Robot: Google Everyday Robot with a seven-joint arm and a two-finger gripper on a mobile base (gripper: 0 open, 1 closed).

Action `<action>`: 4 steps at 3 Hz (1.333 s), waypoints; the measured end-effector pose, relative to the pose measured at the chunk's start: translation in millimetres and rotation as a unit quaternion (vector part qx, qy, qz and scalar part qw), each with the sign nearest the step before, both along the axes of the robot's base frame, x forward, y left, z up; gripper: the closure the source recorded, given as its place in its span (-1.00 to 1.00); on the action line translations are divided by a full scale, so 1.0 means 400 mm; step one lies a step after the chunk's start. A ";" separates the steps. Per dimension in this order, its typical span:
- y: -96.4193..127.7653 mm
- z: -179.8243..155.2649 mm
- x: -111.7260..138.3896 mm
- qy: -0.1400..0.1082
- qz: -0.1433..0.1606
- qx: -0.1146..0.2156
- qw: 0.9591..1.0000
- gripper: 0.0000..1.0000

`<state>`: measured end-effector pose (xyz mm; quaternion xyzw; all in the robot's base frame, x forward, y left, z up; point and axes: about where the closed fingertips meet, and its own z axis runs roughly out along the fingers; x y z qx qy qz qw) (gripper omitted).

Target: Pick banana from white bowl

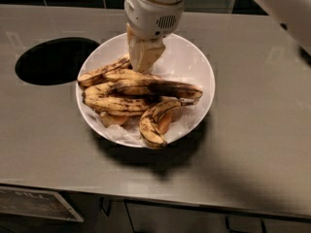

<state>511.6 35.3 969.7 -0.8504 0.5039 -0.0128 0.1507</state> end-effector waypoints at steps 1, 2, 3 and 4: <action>-0.017 -0.006 -0.001 0.000 -0.025 -0.006 1.000 -0.34; -0.066 -0.007 -0.018 -0.003 -0.078 -0.009 0.997 -0.70; -0.120 -0.010 -0.047 0.000 -0.126 -0.010 0.992 -0.62; -0.154 -0.025 -0.059 0.010 -0.151 -0.009 0.988 -0.34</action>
Offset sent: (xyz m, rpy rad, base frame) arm -0.0201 -0.0565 -0.0071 -0.0415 0.0119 -0.2985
